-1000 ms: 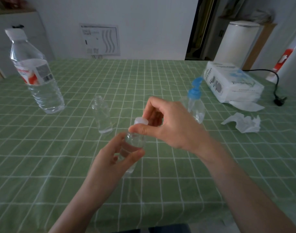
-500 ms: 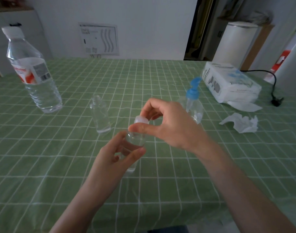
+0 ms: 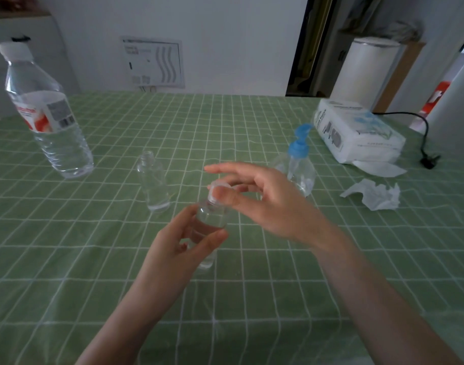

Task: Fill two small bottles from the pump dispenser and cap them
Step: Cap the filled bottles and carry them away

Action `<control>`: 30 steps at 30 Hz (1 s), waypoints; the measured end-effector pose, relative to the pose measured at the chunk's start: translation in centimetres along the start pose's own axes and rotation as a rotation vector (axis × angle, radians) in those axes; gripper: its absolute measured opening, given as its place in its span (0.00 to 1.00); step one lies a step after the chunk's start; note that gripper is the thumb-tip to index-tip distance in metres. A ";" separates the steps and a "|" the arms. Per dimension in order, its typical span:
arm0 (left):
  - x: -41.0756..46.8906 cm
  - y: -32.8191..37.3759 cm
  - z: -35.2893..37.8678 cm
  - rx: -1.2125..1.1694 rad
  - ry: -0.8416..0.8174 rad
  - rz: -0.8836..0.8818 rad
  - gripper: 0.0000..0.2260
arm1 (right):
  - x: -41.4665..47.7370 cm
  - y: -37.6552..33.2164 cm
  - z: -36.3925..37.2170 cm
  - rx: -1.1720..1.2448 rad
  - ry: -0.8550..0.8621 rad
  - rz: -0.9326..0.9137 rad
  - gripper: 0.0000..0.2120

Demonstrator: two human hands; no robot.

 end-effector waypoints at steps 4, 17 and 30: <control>0.0 0.1 0.4 0.031 -0.022 0.009 0.24 | -0.1 0.1 0.0 -0.072 0.058 0.003 0.13; -0.1 0.3 0.4 0.018 -0.006 0.015 0.29 | 0.0 0.2 -0.5 -0.058 0.043 0.044 0.19; 0.1 -0.1 0.2 -0.029 -0.024 0.014 0.27 | 0.2 0.0 -0.2 0.016 -0.024 0.037 0.16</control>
Point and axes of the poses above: each hand's wrist, its own x-axis towards the middle knuckle, its own z-axis out of the palm, y = z × x, the point moved 1 cm from there along x, towards the middle knuckle, and after that the axes turned 15 degrees about -z, right-handed, at the moved point
